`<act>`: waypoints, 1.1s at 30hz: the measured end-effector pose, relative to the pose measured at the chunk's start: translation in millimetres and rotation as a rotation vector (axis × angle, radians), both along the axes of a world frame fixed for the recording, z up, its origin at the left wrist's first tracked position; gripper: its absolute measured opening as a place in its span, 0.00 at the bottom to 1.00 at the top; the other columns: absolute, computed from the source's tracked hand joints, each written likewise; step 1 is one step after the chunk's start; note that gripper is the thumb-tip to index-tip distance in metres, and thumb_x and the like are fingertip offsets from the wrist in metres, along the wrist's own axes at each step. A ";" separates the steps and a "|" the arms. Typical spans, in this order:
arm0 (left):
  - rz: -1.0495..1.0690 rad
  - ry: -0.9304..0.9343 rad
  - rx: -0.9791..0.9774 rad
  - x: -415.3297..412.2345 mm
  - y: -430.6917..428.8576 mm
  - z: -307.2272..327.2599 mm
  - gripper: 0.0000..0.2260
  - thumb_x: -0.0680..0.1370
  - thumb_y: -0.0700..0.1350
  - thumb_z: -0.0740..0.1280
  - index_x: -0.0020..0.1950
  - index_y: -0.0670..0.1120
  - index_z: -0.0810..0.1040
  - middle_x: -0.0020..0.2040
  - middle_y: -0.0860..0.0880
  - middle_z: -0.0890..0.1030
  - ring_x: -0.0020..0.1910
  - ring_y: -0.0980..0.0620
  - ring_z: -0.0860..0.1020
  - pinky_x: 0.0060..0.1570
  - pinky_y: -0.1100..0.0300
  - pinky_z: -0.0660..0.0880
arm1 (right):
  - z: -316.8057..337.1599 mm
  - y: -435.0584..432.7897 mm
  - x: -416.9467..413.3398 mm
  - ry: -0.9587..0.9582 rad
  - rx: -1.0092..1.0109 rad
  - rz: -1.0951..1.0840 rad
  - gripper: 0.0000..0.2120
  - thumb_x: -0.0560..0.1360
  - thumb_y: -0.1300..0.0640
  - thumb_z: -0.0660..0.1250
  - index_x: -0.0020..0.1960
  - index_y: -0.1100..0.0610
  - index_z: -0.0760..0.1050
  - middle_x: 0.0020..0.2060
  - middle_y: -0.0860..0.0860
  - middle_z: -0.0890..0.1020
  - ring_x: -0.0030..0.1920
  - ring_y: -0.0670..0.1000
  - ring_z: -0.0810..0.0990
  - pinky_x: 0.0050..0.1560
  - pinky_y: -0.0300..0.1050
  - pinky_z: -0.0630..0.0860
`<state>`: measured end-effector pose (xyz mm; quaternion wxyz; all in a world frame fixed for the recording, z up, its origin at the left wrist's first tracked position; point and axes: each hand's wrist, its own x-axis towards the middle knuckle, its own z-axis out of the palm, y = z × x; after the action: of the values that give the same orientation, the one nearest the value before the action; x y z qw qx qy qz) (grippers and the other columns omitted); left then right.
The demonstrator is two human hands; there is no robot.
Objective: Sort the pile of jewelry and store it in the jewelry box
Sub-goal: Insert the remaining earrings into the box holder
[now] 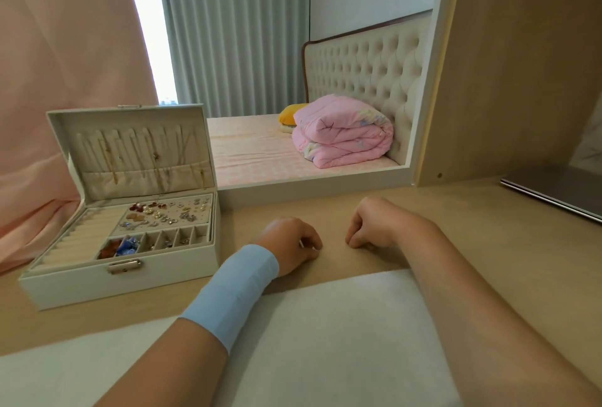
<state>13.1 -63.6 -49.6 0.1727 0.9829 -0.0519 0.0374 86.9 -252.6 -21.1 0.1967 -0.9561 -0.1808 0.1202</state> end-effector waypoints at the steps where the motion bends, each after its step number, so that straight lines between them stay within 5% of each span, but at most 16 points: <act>1: 0.017 0.008 0.005 -1.5 5.0 1.2 0.06 0.77 0.49 0.70 0.52 0.56 0.84 0.46 0.58 0.77 0.46 0.56 0.76 0.52 0.63 0.73 | -1.3 4.9 -2.4 -0.005 0.006 0.018 0.04 0.73 0.60 0.75 0.43 0.51 0.87 0.39 0.48 0.86 0.36 0.47 0.83 0.49 0.45 0.83; 6: 0.072 0.071 0.001 -13.5 28.2 7.6 0.05 0.76 0.46 0.71 0.48 0.56 0.83 0.46 0.56 0.79 0.47 0.54 0.78 0.55 0.59 0.76 | -8.3 42.7 -19.1 -0.041 0.059 0.143 0.05 0.74 0.58 0.73 0.45 0.50 0.87 0.43 0.45 0.85 0.45 0.46 0.83 0.51 0.43 0.80; 10: 0.082 0.089 0.084 -28.0 42.5 13.4 0.10 0.77 0.44 0.69 0.57 0.52 0.81 0.53 0.53 0.80 0.51 0.52 0.79 0.56 0.60 0.75 | -17.0 73.4 -30.7 -0.062 0.128 0.221 0.06 0.75 0.58 0.72 0.46 0.48 0.86 0.44 0.44 0.85 0.48 0.46 0.82 0.53 0.42 0.79; 21: 0.138 0.077 0.029 -34.2 41.8 14.2 0.16 0.78 0.45 0.67 0.65 0.54 0.76 0.55 0.55 0.80 0.54 0.52 0.78 0.57 0.59 0.74 | -23.5 73.6 -25.5 0.045 0.310 0.244 0.11 0.72 0.61 0.74 0.52 0.49 0.82 0.38 0.45 0.85 0.37 0.43 0.81 0.44 0.41 0.75; 26: 0.172 0.008 0.002 -27.4 31.1 8.6 0.13 0.80 0.46 0.65 0.63 0.55 0.79 0.56 0.54 0.81 0.55 0.51 0.78 0.58 0.59 0.74 | -24.8 60.5 -20.6 0.122 0.593 0.146 0.14 0.72 0.67 0.74 0.54 0.53 0.81 0.37 0.50 0.83 0.30 0.44 0.79 0.36 0.42 0.75; 33: 0.182 0.023 0.018 -17.7 27.3 6.5 0.06 0.79 0.45 0.67 0.52 0.51 0.84 0.52 0.49 0.82 0.49 0.49 0.79 0.53 0.58 0.76 | -26.4 64.3 -19.6 0.074 0.537 0.183 0.15 0.72 0.67 0.74 0.55 0.54 0.80 0.36 0.49 0.84 0.30 0.41 0.78 0.36 0.37 0.73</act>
<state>-4.6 -36.3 -43.1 0.1604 0.9854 0.0395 0.0411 67.3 -188.2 -47.5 0.4379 -0.8444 -0.2843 0.1200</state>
